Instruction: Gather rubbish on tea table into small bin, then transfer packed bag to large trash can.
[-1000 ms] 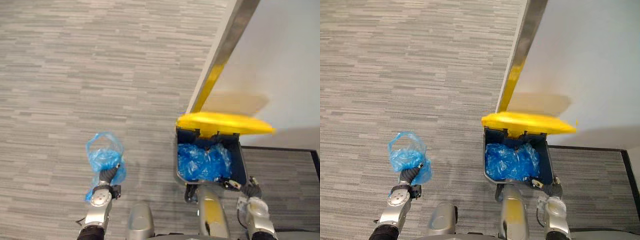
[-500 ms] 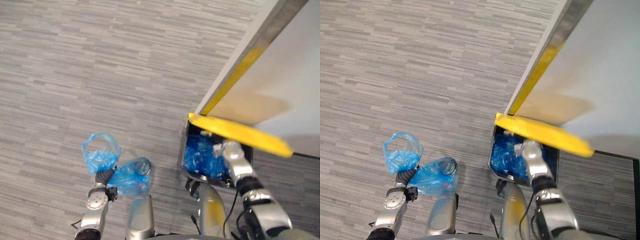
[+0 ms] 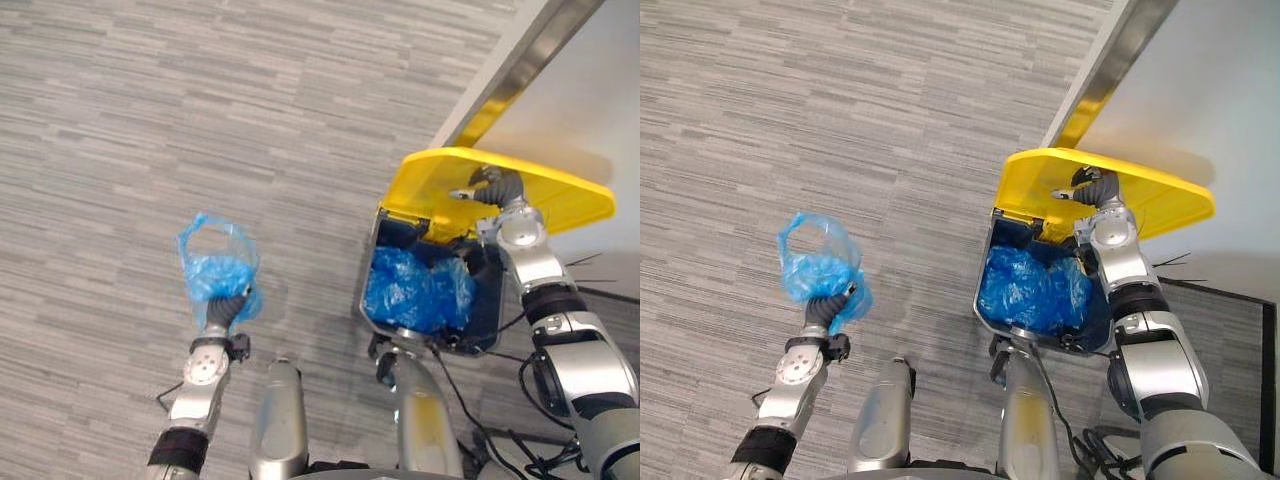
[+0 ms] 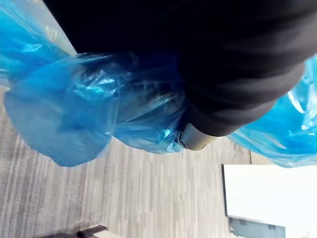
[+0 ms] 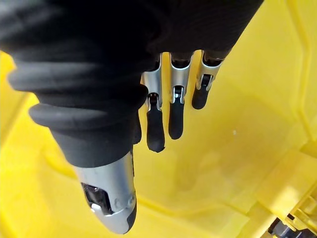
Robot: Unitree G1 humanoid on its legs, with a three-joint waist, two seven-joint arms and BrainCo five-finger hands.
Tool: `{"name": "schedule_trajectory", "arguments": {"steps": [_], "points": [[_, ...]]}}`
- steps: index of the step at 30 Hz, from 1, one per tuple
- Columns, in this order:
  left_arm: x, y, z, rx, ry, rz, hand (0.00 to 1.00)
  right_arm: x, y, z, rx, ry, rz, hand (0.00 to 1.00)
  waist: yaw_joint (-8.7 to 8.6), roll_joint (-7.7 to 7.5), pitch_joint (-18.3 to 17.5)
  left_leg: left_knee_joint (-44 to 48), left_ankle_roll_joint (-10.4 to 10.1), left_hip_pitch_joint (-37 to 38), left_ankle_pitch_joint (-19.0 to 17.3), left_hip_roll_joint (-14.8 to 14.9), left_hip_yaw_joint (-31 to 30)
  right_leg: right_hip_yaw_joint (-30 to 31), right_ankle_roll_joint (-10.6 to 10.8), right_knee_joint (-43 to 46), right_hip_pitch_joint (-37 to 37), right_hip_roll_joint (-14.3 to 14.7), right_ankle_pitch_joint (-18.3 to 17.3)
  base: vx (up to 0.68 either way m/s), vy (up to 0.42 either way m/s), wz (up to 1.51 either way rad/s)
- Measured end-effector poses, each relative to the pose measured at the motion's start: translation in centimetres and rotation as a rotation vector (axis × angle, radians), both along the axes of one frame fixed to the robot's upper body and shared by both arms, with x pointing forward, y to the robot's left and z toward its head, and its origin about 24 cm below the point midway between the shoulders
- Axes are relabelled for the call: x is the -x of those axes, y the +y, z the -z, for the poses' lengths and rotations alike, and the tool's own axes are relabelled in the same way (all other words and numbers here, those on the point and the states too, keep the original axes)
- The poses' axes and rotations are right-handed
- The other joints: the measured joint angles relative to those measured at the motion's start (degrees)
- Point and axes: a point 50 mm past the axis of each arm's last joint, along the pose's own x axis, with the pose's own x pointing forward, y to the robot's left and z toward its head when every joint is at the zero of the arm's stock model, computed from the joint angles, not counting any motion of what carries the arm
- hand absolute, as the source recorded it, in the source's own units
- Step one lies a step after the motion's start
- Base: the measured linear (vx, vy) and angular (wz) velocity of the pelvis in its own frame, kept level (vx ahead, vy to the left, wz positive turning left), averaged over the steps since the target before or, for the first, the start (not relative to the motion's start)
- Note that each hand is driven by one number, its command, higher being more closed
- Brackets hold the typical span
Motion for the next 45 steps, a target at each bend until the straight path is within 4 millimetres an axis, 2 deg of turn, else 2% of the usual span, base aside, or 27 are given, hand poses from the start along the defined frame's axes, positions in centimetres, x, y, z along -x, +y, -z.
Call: {"name": "schedule_trajectory", "arguments": {"steps": [5,7,9,12,13,14,17,19,24,26,30,36,41,42,45], "points": [[-1.6,-3.5,-3.0,0.007,-0.119,0.164,1.0,-0.4,1.0,-0.4,0.027,0.005,-0.036,0.0,-0.43,-0.1,0.62,2.11,1.23,0.53,-0.77,0.54,4.5,2.29,-0.02,-1.55,0.62,0.13,2.22,-0.02,0.088,-0.22],[-2.4,-5.3,-5.0,0.016,-0.192,0.238,1.0,-1.0,2.1,-1.8,0.056,-0.021,-0.073,0.0,-1.26,0.08,1.39,3.45,1.83,0.15,-1.59,0.68,5.55,3.32,0.44,-3.07,0.77,0.41,3.62,-0.06,0.091,-0.27],[-3.7,-8.4,-8.1,0.008,-0.301,0.359,1.0,-1.4,3.1,-3.1,0.079,-0.048,-0.102,0.0,-1.55,0.13,2.8,4.89,2.49,-0.39,-2.08,0.62,6.87,4.45,0.68,-5.03,0.91,0.6,5.43,-0.12,0.121,-0.26],[-4.4,-10.8,-10.4,0.005,-0.377,0.435,1.0,-1.7,4.1,-3.8,0.091,-0.061,-0.126,0.0,-1.95,0.08,3.05,5.61,2.82,-0.88,-2.35,0.64,7.44,4.96,0.65,-6.29,0.91,0.86,6.69,-0.09,0.069,-0.14],[-4.6,-11.9,-11.8,0.0,-0.423,0.472,1.0,-1.9,4.7,-4.3,0.105,-0.065,-0.14,0.0,-2.25,0.15,3.4,5.85,2.97,-0.92,-2.43,0.63,7.75,5.21,0.64,-6.63,0.9,0.9,6.95,-0.06,0.042,-0.12],[-4.9,-12.7,-13.0,-0.006,-0.467,0.488,1.0,-2.2,5.5,-4.9,0.097,-0.077,-0.164,0.0,-3.13,0.14,3.55,6.11,3.04,-1.36,-2.48,0.67,7.85,5.27,0.66,-7.23,0.8,1.0,7.37,-0.05,0.036,-0.1],[-5.2,-14.1,-15.0,-0.015,-0.54,0.522,1.0,-2.5,6.8,-6.6,0.112,-0.113,-0.202,0.0,-4.38,0.2,4.74,6.43,3.13,-1.82,-2.6,0.8,8.45,5.82,0.37,-7.95,0.32,1.33,8.06,-0.04,0.027,-0.12],[-6.0,-14.8,-14.9,-0.039,-0.518,0.53,1.0,-2.5,7.1,-7.6,0.11,-0.133,-0.215,0.0,-4.78,0.22,4.77,6.63,3.13,-2.85,-2.61,0.82,8.76,6.05,0.31,-7.94,-0.91,1.41,8.22,-0.02,0.013,-0.12],[-8.3,-15.8,-12.3,-0.164,-0.352,0.533,1.0,-2.7,8.9,-10.6,0.155,-0.191,-0.275,0.0,-6.63,0.39,5.34,8.22,3.13,-6.41,-2.62,0.79,9.26,6.49,-0.12,-7.8,-4.7,1.65,9.08,0.0,-0.002,-0.1],[-8.8,-17.0,-12.1,-0.206,-0.316,0.553,1.0,-2.7,9.8,-12.7,0.176,-0.23,-0.294,0.0,-7.21,0.61,5.87,9.75,3.22,-9.15,-3.17,0.94,9.45,6.74,0.05,-7.81,-7.04,1.8,9.68,-0.04,-0.013,-0.13],[-8.6,-19.7,-11.7,-0.274,-0.276,0.619,1.0,-2.4,11.0,-15.0,0.218,-0.305,-0.323,0.0,-7.44,1.11,6.15,13.57,3.36,-13.78,-4.8,2.79,10.41,7.54,-0.1,-7.81,-10.94,2.73,11.04,-0.04,-0.02,-0.28],[-7.0,-23.1,-11.6,-0.255,-0.281,0.703,1.0,-2.2,13.0,-15.1,0.279,-0.345,-0.329,0.0,-7.81,1.29,6.21,13.84,3.06,-14.5,-5.51,4.37,11.73,8.07,-0.16,-7.8,-12.49,3.87,11.29,0.02,-0.035,-0.16],[-7.0,-23.8,-12.0,-0.197,-0.269,0.679,1.0,-2.0,14.4,-15.4,0.246,-0.372,-0.357,0.0,-7.89,1.3,6.2,13.99,2.94,-14.56,-5.67,4.87,13.32,8.65,-0.64,-6.54,-14.03,4.24,10.93,0.03,-0.039,-0.11],[-7.2,-23.6,-12.0,-0.197,-0.264,0.666,0.0,-1.9,14.7,-15.5,0.251,-0.379,-0.364,0.0,-7.9,1.3,6.2,14.13,2.96,-14.65,-5.74,4.9,13.69,8.99,-0.65,-6.23,-14.45,4.25,10.91,0.01,-0.035,-0.28],[-8.8,-21.3,-10.8,-0.21,-0.185,0.546,0.0,-1.6,16.1,-15.5,0.247,-0.393,-0.398,0.0,-7.8,1.33,6.19,15.63,2.9,-15.26,-6.7,6.03,15.26,9.44,-1.01,-5.59,-15.84,4.79,10.78,-0.01,-0.047,-0.31]]}}
